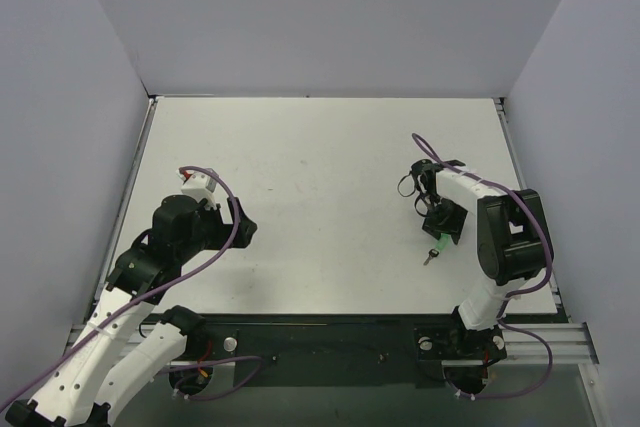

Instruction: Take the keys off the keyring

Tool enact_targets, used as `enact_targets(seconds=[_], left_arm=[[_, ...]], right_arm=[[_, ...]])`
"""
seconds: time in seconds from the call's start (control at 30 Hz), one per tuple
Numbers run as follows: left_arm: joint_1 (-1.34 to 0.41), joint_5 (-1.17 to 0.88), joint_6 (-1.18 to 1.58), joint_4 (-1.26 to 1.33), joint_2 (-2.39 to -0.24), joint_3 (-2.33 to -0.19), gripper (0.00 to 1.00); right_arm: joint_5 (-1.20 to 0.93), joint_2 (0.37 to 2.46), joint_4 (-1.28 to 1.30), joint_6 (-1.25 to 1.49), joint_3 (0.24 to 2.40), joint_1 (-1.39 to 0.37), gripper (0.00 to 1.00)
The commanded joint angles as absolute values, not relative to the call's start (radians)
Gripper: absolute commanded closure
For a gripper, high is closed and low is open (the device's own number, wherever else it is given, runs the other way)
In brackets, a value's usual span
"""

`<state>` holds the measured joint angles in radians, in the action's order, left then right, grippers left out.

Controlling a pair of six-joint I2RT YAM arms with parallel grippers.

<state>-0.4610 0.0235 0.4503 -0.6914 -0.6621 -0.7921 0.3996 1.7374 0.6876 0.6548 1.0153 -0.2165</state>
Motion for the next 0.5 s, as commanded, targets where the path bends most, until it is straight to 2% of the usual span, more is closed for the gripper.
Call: enact_targets(seconds=[0.0,0.3,0.47], left_arm=[[-0.459,0.018,0.434,-0.646,-0.65,-0.793,0.03],[-0.46,0.02,0.437,-0.647,-0.641,-0.795,0.03],[-0.459,0.02,0.437,-0.647,-0.637,-0.793,0.03]], right_arm=[[0.449,1.735,0.735,0.678,1.015,-0.219,0.57],[0.453,1.744,0.744,0.69,1.028,-0.219,0.69],[0.449,1.75,0.752,0.693,1.032,-0.218,0.83]])
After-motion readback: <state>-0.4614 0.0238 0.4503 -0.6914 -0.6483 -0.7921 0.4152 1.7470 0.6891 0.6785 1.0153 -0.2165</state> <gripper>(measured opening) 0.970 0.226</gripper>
